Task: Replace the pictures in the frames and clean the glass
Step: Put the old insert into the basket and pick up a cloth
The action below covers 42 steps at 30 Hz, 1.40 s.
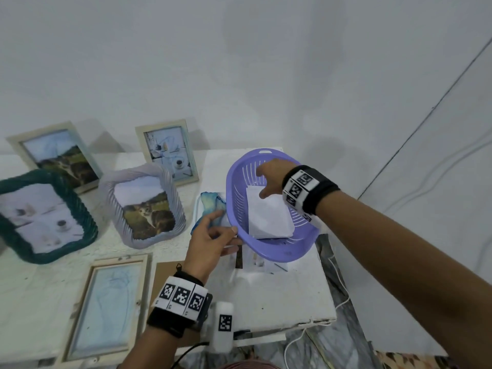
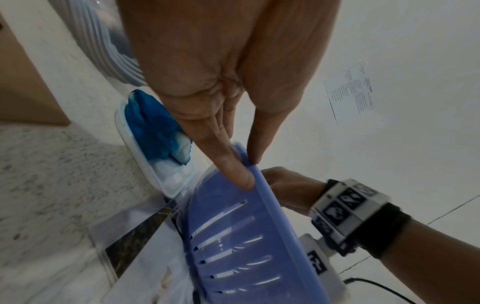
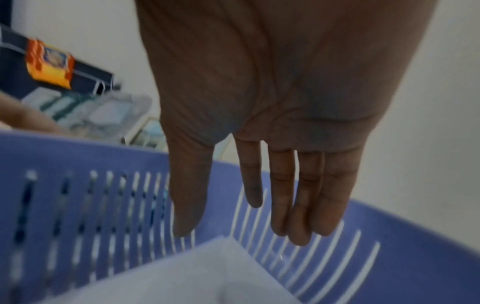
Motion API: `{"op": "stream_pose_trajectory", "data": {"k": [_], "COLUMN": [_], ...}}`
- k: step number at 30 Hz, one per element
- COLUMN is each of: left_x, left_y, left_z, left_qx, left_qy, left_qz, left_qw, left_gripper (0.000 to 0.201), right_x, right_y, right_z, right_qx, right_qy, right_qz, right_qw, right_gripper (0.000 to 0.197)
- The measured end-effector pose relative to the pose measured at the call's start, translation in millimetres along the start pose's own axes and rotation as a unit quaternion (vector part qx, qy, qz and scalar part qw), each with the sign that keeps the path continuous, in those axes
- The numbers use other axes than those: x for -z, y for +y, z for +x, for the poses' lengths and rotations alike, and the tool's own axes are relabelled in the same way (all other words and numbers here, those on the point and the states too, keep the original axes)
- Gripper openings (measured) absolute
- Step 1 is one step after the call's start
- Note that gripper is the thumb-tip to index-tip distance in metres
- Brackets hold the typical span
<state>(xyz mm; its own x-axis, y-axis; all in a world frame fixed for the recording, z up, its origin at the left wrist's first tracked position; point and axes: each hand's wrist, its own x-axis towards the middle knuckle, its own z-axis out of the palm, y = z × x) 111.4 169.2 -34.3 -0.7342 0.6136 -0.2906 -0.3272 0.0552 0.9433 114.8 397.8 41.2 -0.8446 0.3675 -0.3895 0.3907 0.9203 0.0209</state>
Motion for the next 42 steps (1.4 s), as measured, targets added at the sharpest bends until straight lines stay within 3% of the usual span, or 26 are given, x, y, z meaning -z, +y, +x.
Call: {"op": "stream_pose_trajectory", "data": {"k": [6, 12, 17, 21, 24, 27, 33, 39, 42], "left_x": [1.0, 3.4, 3.5, 3.6, 7.6, 10.0, 14.8, 44.9, 72.3], "left_y": [0.7, 0.9, 3.8, 5.7, 3.7, 10.0, 37.0, 64.5, 67.3], "left_z": [2.2, 3.3, 1.4, 0.8, 0.9, -4.7, -16.4, -38.2, -50.2], "left_qx": [-0.004, -0.007, -0.009, -0.014, -0.053, -0.128, -0.228, -0.22, -0.2], "left_qy": [-0.011, -0.015, -0.013, -0.007, 0.017, 0.045, 0.076, 0.025, 0.01], "left_qz": [0.007, 0.017, 0.027, 0.064, 0.152, 0.222, 0.231, 0.127, 0.101], "left_qw": [1.0, 1.0, 1.0, 0.998, 0.987, 0.966, 0.943, 0.967, 0.975], "left_gripper": [0.048, 0.043, 0.041, 0.038, 0.033, 0.025, 0.027, 0.025, 0.018], "right_x": [-33.2, -38.3, -36.6, -26.4, -5.7, 22.2, 61.9, 57.0, 38.3], "right_y": [0.4, -9.7, -11.6, -13.2, -6.7, 2.2, 3.6, -57.7, -92.2], "right_z": [64.1, 50.5, 45.1, 40.3, 26.8, 4.8, -60.1, -109.1, -116.6], "right_qx": [0.006, -0.004, -0.001, -0.007, 0.003, 0.001, 0.075, 0.145, 0.16], "right_qy": [-0.032, -0.029, 0.018, 0.045, 0.071, 0.127, 0.245, 0.23, 0.247], "right_qz": [-0.068, -0.062, -0.076, -0.085, -0.012, 0.096, 0.222, 0.314, 0.375], "right_qw": [0.997, 0.998, 0.997, 0.995, 0.997, 0.987, 0.941, 0.909, 0.879], "right_gripper": [0.067, 0.063, 0.081, 0.059, 0.039, 0.035, 0.029, 0.025, 0.027]}}
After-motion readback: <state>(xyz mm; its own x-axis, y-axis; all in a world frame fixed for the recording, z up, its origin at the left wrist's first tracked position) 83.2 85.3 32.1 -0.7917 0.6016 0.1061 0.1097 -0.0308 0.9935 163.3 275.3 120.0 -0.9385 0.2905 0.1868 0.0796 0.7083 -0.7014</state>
